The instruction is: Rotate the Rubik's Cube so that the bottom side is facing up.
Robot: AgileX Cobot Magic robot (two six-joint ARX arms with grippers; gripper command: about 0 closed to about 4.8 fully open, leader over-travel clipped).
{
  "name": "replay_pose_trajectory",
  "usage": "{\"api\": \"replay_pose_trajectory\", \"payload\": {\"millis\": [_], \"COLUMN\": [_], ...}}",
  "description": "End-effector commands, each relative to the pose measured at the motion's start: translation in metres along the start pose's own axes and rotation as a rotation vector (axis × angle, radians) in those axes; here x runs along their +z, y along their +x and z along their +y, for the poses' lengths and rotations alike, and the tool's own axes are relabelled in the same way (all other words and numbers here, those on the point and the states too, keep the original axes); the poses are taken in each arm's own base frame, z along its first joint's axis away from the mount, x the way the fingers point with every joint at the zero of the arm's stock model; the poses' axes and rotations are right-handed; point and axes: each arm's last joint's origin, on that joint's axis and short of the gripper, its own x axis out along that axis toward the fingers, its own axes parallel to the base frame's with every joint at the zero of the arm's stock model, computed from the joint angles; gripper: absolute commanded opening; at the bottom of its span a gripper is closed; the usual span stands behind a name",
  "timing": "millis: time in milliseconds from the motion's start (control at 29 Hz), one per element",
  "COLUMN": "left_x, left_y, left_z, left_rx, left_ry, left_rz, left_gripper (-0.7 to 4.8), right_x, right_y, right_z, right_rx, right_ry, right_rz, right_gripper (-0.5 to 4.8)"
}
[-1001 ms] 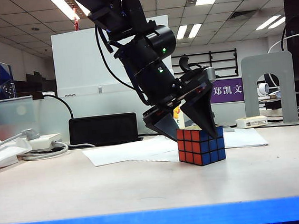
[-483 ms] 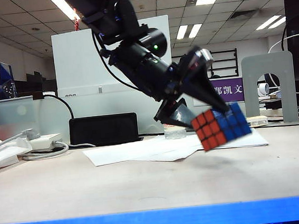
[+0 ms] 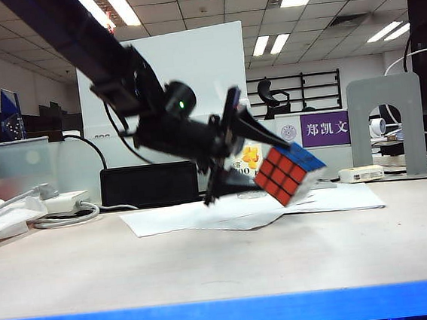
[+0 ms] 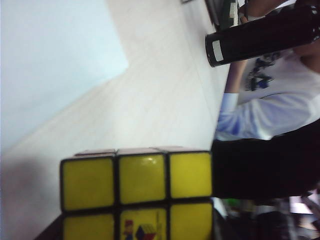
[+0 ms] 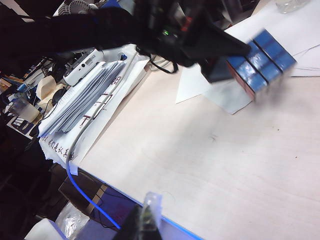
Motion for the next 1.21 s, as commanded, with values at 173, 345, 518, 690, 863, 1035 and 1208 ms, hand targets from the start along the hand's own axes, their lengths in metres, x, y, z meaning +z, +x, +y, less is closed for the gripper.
{"api": "replay_pose_trajectory", "payload": {"millis": [173,345,518,690,863,1035,1208], "left_x": [-0.001,0.000,0.000,-0.002,-0.007,-0.012,-0.012], "left_y": [0.013,0.012,0.013,0.016,0.016,0.015,0.015], "left_z": [0.001,0.003,0.004,0.006,0.010,0.012,0.012], "left_rx": [-0.147,-0.127,-0.063,-0.003,0.075,0.114,0.133], "left_ry": [-0.024,-0.037,-0.044,-0.054,-0.110,-0.150,-0.155], "left_rz": [0.057,0.047,0.021,0.008,0.012,0.031,0.027], "left_gripper": [0.16,0.22,1.37,2.95,3.55,4.47,4.47], "right_x": [0.002,0.002,0.002,0.002,0.002,0.002,0.001], "right_y": [-0.001,-0.001,-0.001,-0.001,-0.001,0.000,0.000], "right_z": [0.002,0.002,0.002,0.002,0.002,0.002,0.003], "right_rx": [0.008,0.008,0.008,0.008,0.008,0.009,0.028], "right_ry": [-0.014,-0.015,-0.015,-0.015,-0.014,-0.015,-0.019], "right_rz": [-0.009,-0.009,-0.009,-0.009,-0.008,-0.008,0.006], "right_gripper": [-0.06,-0.06,-0.06,-0.06,-0.06,-0.06,-0.06]}}
